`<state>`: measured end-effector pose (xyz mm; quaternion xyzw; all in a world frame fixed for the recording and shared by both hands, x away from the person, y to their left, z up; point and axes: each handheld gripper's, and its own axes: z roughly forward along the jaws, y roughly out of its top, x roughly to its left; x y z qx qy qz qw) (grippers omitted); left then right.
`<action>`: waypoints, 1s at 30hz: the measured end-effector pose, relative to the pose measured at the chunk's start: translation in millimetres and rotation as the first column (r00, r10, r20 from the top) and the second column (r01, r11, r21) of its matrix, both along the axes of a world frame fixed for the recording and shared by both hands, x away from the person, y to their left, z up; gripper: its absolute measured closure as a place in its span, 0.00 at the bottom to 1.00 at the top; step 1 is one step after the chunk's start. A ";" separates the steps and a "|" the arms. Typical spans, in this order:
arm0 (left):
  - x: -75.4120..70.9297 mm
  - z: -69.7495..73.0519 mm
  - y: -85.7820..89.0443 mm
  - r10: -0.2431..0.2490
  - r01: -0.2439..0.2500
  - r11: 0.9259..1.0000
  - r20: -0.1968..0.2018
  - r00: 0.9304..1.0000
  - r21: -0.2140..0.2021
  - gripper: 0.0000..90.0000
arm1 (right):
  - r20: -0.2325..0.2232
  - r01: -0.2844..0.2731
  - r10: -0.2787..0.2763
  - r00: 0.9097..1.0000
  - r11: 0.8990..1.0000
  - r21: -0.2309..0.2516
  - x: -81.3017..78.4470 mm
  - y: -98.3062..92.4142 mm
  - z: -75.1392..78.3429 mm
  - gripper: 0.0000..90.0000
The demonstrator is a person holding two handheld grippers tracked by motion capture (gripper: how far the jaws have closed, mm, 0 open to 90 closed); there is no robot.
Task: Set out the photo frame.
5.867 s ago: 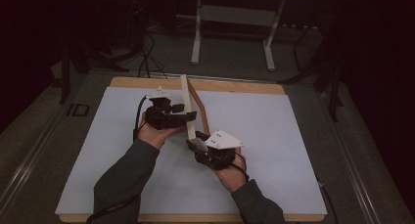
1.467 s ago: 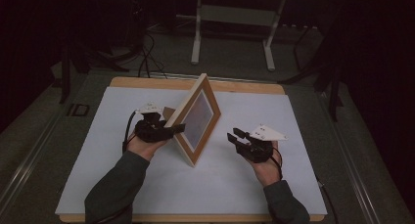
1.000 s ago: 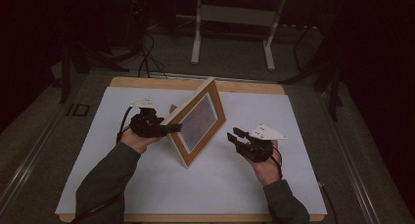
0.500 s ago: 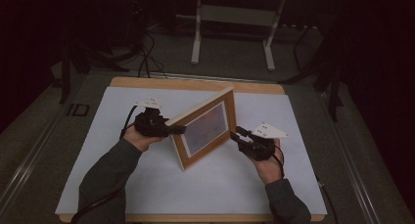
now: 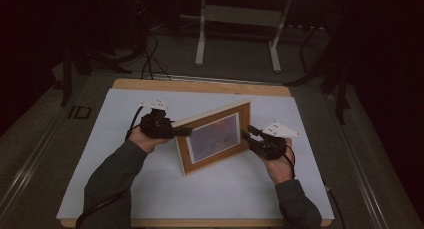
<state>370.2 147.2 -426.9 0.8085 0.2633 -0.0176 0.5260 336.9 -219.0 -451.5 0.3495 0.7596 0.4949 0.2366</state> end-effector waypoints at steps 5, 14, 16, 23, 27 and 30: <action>-3.6 -0.8 -0.3 0.041 -0.041 0.999 0.021 0.999 -0.003 0.84 | -0.007 0.021 -0.021 1.000 1.000 -0.009 6.8 -5.4 -0.5 0.70; -18.2 0.6 -1.3 0.170 -0.170 0.985 0.067 0.983 0.006 0.65 | -0.027 0.036 -0.037 0.999 0.999 -0.026 19.3 -9.9 -2.2 0.69; -21.3 -0.7 -1.2 0.199 -0.200 0.980 0.077 0.977 0.006 0.63 | -0.028 0.034 -0.035 0.999 0.999 -0.033 22.5 -9.8 -2.1 0.69; -36.6 -4.4 1.7 0.282 -0.283 0.959 0.109 0.953 -0.015 0.60 | -0.037 0.035 -0.036 0.999 0.999 -0.031 35.0 -10.3 -1.1 0.68; -46.1 -7.1 2.5 0.308 -0.307 0.951 0.120 0.944 -0.024 0.60 | -0.036 0.022 -0.022 0.999 0.999 -0.024 40.8 -10.9 1.9 0.66; -52.6 -10.0 2.0 0.338 -0.336 0.941 0.124 0.933 -0.034 0.61 | -0.042 -0.001 0.000 0.999 1.000 -0.015 45.6 -11.9 4.3 0.65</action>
